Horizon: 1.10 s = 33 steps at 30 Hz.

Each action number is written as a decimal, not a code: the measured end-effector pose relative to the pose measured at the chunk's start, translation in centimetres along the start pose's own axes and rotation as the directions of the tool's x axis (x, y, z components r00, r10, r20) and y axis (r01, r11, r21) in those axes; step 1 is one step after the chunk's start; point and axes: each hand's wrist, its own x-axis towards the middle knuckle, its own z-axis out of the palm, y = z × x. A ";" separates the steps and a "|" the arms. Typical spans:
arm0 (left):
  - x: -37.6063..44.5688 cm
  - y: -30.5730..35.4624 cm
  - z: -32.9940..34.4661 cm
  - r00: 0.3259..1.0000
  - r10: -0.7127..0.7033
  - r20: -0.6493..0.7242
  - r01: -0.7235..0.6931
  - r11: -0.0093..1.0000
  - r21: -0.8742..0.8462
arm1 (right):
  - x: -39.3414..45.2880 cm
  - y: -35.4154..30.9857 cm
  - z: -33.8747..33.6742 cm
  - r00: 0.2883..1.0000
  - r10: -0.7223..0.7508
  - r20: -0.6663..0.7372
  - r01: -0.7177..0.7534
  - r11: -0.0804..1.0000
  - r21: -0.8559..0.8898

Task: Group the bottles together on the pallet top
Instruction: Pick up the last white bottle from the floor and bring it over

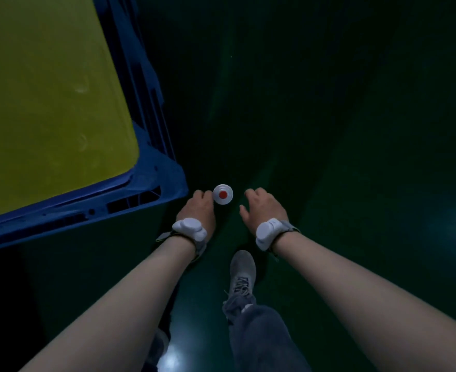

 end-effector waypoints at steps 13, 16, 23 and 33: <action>9.0 -9.1 8.3 0.994 0.037 -0.105 -0.034 0.999 0.030 | 14.4 -0.2 14.4 0.986 0.026 0.164 -0.011 0.996 -0.091; 8.4 -9.8 8.3 0.989 0.058 -0.133 -0.057 0.998 0.009 | 14.4 -0.1 14.4 0.991 -0.033 0.132 0.044 0.996 -0.082; 3.6 -7.0 4.3 0.993 0.059 -0.104 -0.056 0.998 0.034 | 10.4 -0.9 8.6 0.980 -0.086 0.180 0.106 0.989 -0.105; 5.8 -9.4 11.9 0.996 -0.082 0.044 0.082 0.997 -0.003 | 11.2 -0.1 18.7 0.953 0.070 0.295 -0.068 0.998 -0.016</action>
